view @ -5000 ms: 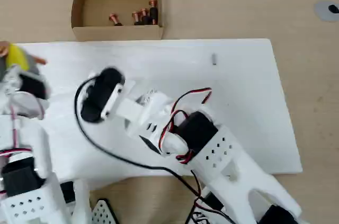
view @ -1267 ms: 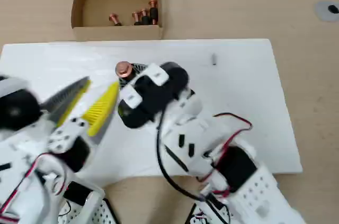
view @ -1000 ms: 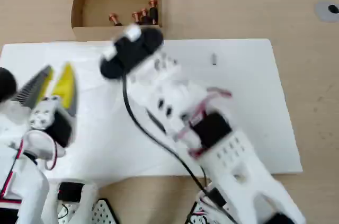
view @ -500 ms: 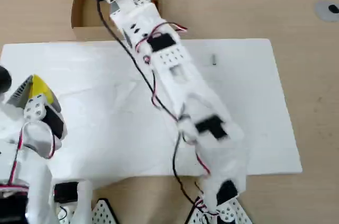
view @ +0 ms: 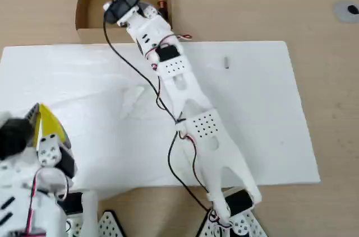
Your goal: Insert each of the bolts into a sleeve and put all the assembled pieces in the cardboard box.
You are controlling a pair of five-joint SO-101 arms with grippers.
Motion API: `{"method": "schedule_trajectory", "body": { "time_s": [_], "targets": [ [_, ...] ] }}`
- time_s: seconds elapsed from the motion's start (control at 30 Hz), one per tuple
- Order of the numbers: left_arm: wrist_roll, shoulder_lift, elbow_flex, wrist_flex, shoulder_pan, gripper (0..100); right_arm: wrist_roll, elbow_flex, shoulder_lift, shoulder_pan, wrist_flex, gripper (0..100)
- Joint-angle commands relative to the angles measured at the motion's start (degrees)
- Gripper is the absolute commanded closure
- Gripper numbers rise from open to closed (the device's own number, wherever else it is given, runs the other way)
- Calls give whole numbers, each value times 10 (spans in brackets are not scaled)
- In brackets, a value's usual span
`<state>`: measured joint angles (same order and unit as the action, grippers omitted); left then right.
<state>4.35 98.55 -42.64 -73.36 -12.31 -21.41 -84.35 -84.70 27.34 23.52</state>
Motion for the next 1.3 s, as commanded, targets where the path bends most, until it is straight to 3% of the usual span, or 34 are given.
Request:
{"method": "schedule_trajectory", "body": {
  "time_s": [0.0, 0.13, 0.43, 0.5, 0.63, 0.8, 1.03, 1.27],
  "targets": [
    [4, 50, -21, 3, -7, 994, -18, -116, -11, -8, 43, 899],
    [4, 62, -26, 0, -11, 994, -18, -110, 10, -5, 105, 803],
    [4, 62, -13, -12, -11, 994, -16, -111, 95, 4, 249, 800],
    [4, 62, -13, -25, -11, 994, 12, -111, 133, 6, 306, 829],
    [5, 62, 30, -74, -11, 994, 84, -112, 243, 13, 441, 985],
    [5, 62, 88, -93, -11, 993, 121, -112, 357, 37, 589, 990],
    [5, 61, 70, -95, -11, 993, 135, -111, 473, 43, 795, 989],
    [4, 62, 4, -95, -11, 993, 173, -52, 696, 45, 791, 989]
  ]
}}
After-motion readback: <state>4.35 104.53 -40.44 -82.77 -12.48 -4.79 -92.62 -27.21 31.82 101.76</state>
